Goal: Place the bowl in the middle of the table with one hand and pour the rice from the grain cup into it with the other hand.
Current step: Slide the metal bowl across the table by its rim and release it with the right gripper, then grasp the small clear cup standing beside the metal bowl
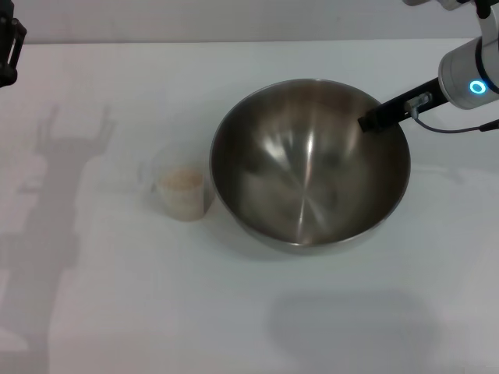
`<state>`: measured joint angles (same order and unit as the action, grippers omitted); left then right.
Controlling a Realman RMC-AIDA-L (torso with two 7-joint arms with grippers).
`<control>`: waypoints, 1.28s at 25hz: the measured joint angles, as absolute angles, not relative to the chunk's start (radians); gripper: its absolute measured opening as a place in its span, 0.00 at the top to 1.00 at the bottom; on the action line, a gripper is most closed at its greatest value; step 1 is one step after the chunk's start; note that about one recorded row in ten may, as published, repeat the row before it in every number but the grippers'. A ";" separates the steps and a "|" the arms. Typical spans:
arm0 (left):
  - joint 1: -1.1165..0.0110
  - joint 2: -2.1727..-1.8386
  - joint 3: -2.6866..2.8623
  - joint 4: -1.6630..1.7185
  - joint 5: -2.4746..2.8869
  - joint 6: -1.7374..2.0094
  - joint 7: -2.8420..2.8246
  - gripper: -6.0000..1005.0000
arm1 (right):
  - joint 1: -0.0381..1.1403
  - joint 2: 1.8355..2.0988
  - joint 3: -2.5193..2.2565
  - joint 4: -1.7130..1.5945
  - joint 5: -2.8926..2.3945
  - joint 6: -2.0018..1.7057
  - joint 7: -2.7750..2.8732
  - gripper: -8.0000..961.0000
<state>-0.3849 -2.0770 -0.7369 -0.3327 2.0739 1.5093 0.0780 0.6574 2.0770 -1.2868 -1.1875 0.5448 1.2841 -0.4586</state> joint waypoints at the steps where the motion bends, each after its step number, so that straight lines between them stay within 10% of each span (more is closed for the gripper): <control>1: -0.385 -2.077 -0.737 -0.333 2.074 1.511 0.078 0.15 | 0.658 2.077 -1.287 -1.187 0.545 1.284 -0.459 0.91; 10: -0.381 -2.077 -0.736 -0.334 2.074 1.522 0.078 0.15 | 0.660 2.077 -1.309 -1.223 0.513 1.276 -0.459 0.85; 16: -0.372 -2.077 -0.737 -0.334 2.074 1.548 0.078 0.15 | 0.672 2.076 -1.316 -1.274 0.479 1.267 -0.459 0.62; 32: -0.367 -2.076 -0.725 -0.335 2.079 1.565 0.071 0.16 | 0.479 2.083 -1.594 -1.475 0.464 0.524 -0.500 0.62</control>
